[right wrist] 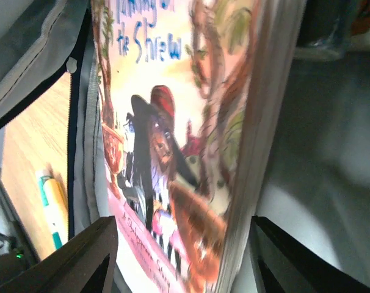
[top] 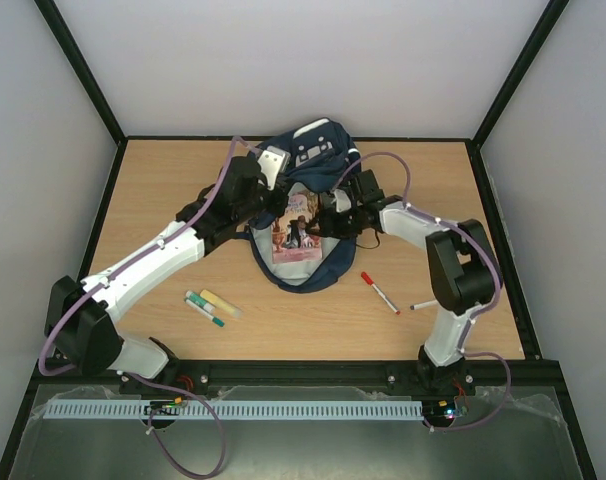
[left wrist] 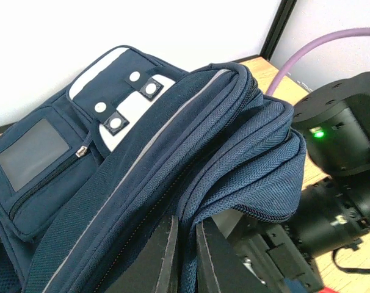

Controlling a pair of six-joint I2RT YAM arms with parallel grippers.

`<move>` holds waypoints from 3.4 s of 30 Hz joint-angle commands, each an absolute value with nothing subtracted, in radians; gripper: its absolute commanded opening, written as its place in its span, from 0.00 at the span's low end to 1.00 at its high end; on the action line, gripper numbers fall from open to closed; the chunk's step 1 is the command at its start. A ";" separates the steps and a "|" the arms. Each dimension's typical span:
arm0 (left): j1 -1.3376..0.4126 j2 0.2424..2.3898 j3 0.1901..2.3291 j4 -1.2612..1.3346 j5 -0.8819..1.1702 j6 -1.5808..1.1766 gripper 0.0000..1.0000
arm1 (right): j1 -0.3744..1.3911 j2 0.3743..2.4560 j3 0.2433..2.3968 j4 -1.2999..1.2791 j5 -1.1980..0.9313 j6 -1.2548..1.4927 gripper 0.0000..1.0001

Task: Pack the student bag
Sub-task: Place the book in the student bag, then adjust the book in the student bag.

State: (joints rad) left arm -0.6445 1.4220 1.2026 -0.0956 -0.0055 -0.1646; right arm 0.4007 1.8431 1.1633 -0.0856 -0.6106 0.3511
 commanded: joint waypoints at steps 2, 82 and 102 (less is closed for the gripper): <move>-0.635 1.359 1.212 -0.017 -0.028 -0.170 0.03 | 0.399 1.694 1.132 -0.270 -0.476 0.165 0.60; -0.507 1.359 1.243 -0.032 0.173 -0.263 0.02 | 0.775 1.864 1.075 0.452 0.471 -0.792 0.63; -0.490 1.434 1.266 -0.064 0.198 -0.232 0.04 | 0.759 1.246 0.955 -0.280 0.053 -0.491 0.64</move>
State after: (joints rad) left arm -0.5049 1.4147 1.2060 -0.1127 0.1936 -0.2401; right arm 0.7937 1.3663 0.9848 -0.0975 0.1326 -0.5640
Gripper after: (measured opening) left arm 0.075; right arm 0.642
